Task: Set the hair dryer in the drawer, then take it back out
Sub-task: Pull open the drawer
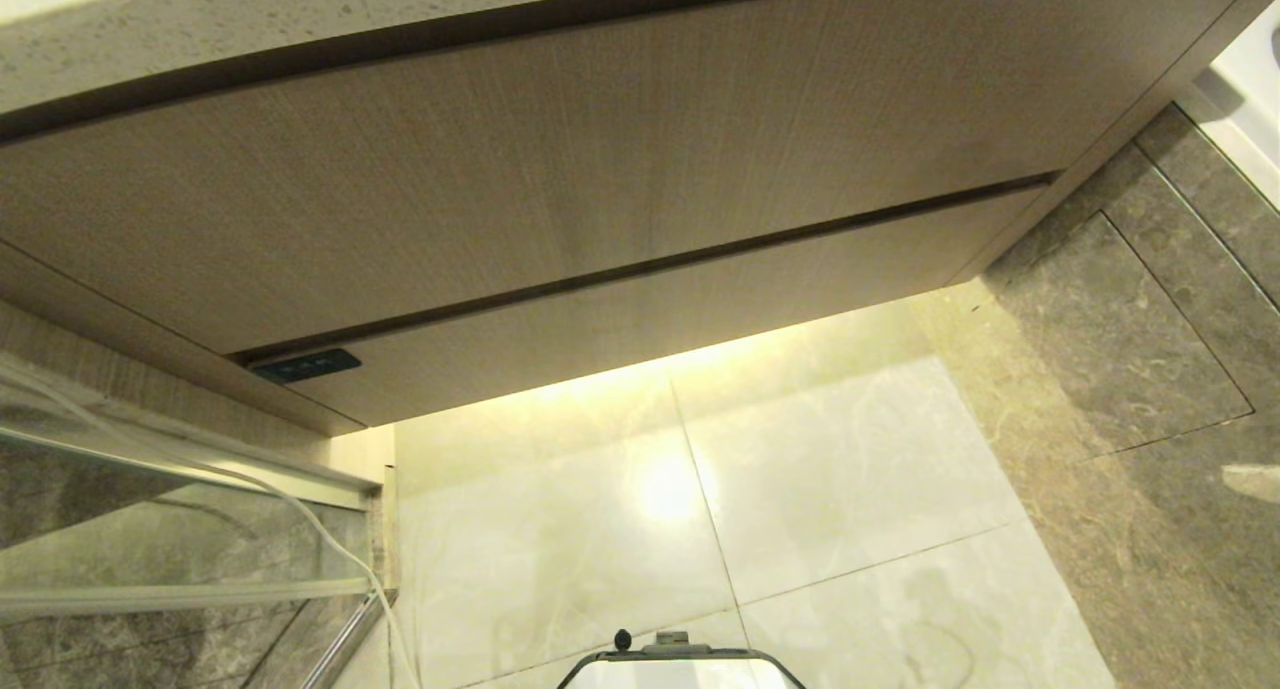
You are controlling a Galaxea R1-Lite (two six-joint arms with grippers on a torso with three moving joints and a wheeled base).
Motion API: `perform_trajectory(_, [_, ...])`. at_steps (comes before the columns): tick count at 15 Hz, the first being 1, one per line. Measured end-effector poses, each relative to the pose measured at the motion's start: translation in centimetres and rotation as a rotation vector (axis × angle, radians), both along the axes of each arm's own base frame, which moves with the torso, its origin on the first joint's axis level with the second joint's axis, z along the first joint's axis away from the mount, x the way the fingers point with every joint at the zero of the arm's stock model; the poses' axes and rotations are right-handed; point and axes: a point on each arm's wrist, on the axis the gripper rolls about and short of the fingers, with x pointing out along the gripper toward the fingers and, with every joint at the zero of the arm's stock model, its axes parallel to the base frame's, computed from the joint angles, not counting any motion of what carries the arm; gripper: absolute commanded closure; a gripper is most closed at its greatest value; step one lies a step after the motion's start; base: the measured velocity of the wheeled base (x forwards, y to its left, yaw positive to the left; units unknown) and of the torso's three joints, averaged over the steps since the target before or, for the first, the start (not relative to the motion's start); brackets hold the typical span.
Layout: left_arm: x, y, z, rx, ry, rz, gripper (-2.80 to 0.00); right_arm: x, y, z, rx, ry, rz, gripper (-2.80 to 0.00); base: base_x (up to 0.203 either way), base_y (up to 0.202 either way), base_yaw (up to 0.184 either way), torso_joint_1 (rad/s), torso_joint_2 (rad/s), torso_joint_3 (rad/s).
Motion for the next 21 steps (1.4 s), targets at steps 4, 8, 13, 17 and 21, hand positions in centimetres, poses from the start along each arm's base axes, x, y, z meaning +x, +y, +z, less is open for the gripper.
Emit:
perform_trajectory(4, [0.0, 0.0, 0.0, 0.0, 0.0, 0.0, 0.0, -0.2, 0.9, 0.0, -0.019, -0.005, -0.002, 0.0, 0.0, 0.0, 0.0, 0.0, 0.0, 0.0])
perform_trajectory(8, [0.0, 0.0, 0.0, 0.0, 0.0, 0.0, 0.0, 0.1, 2.2, 0.4, -0.132, -0.031, 0.181, 0.0, 0.0, 0.0, 0.0, 0.0, 0.0, 0.0])
perform_trajectory(13, [0.0, 0.0, 0.0, 0.0, 0.0, 0.0, 0.0, 1.8, 3.2, 1.0, -0.411, -0.167, 0.71, 0.0, 0.0, 0.0, 0.0, 0.0, 0.0, 0.0])
perform_trajectory(17, [0.0, 0.0, 0.0, 0.0, 0.0, 0.0, 0.0, 5.0, 3.5, 1.6, -0.599, -0.258, 0.961, 0.0, 0.0, 0.0, 0.0, 0.0, 0.0, 0.0])
perform_trajectory(21, [0.0, 0.0, 0.0, 0.0, 0.0, 0.0, 0.0, 9.7, 3.6, 3.7, -0.753, -0.33, 1.022, 0.0, 0.0, 0.0, 0.0, 0.0, 0.0, 0.0])
